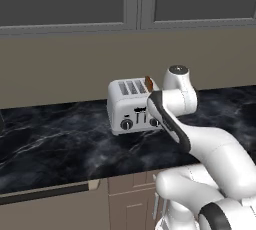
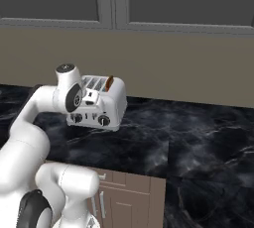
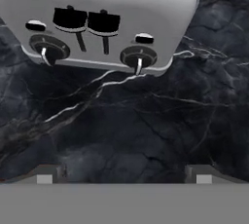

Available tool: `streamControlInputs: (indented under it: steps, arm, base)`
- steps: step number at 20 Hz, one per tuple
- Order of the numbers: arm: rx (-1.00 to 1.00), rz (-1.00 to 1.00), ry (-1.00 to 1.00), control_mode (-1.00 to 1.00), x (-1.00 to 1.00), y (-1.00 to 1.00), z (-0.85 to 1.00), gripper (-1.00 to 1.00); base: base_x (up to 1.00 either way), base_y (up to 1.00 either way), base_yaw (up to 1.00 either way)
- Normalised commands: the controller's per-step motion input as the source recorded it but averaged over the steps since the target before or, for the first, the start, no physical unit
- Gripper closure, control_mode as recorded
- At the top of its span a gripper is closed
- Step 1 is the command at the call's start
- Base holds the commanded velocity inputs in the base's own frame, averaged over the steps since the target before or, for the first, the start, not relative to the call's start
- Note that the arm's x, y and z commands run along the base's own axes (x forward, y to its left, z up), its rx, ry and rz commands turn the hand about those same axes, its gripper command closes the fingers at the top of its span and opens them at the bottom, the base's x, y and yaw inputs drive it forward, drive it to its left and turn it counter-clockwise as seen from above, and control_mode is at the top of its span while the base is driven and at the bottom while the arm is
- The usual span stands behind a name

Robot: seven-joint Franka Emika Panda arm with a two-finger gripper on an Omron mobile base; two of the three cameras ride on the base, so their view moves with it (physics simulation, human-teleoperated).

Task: Start the toaster. Once the lever pops up, take the bread to the plate on the dining counter.

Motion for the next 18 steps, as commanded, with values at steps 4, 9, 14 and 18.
streamControlInputs:
  steps: [4, 9, 14, 18]
  arm:
    - [0.04, -0.02, 0.00, -1.00, 0.54, -0.03, -0.11, -1.00]
    - [0.03, -0.03, 0.00, -1.00, 0.52, 0.00, -0.08, -1.00]
    - [0.00, -0.02, 0.00, -1.00, 0.40, 0.00, -0.04, -1.00]
    - [0.00, 0.00, 0.00, -1.00, 0.16, -0.01, -0.13, -1.00]
  base:
    - [0.00, 0.00, 0.00]
    - [0.00, 0.00, 0.00]
    - [0.00, 0.00, 0.00]
    - [0.00, 0.00, 0.00]
